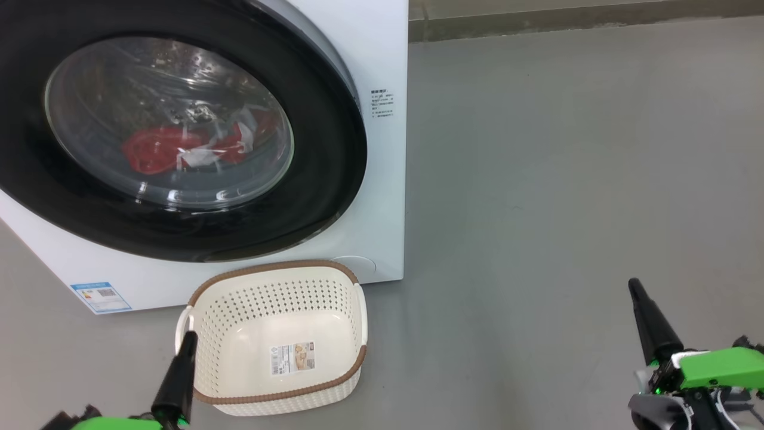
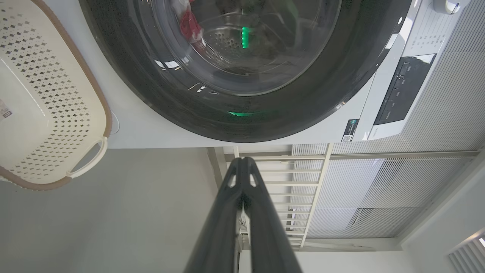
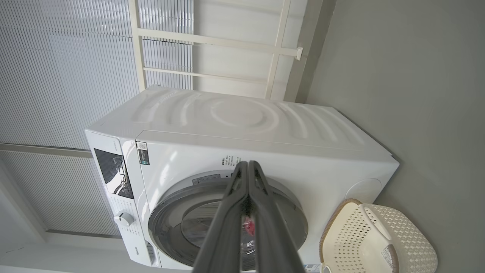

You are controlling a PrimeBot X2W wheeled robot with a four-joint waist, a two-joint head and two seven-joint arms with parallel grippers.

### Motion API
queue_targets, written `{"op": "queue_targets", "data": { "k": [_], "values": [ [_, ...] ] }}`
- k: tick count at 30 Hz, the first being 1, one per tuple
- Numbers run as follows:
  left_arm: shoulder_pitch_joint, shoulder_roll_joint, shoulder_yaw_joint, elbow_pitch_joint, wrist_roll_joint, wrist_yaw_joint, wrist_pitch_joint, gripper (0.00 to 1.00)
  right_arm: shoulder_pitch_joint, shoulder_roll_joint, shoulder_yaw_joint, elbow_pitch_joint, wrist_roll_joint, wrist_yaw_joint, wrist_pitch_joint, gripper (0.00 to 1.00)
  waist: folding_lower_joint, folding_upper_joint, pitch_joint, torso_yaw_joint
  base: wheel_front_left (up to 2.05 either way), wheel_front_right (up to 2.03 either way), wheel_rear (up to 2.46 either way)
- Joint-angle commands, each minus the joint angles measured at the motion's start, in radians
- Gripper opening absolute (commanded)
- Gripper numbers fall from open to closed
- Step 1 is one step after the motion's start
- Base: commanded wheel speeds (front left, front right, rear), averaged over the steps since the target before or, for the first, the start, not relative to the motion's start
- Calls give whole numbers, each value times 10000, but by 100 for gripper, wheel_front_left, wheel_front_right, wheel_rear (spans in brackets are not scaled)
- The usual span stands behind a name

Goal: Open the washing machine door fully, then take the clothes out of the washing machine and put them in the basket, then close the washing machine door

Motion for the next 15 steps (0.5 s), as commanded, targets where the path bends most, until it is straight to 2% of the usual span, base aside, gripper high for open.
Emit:
{"op": "queue_targets", "data": {
  "k": [1, 6, 11, 15],
  "values": [
    [11, -2, -10, 36, 0, 2, -4, 100, 7, 4, 12, 37, -1, 2, -5, 100, 0, 0, 0, 0, 0, 0, 0],
    [195, -97, -74, 314, 36, 10, -68, 100, 240, 120, 74, 342, -25, 2, -54, 100, 1, 0, 9, 1, 0, 0, 0],
    [231, -90, -119, 215, 179, 7, -216, 100, 303, 87, 142, 264, -175, 1, -204, 100, 23, 0, -10, 18, 0, 0, 0],
    [273, -73, -142, 121, 508, 4, -335, 100, 365, 22, 225, 210, -415, 1, -329, 100, 2, 0, 18, 23, 0, 0, 0]
  ]
}}
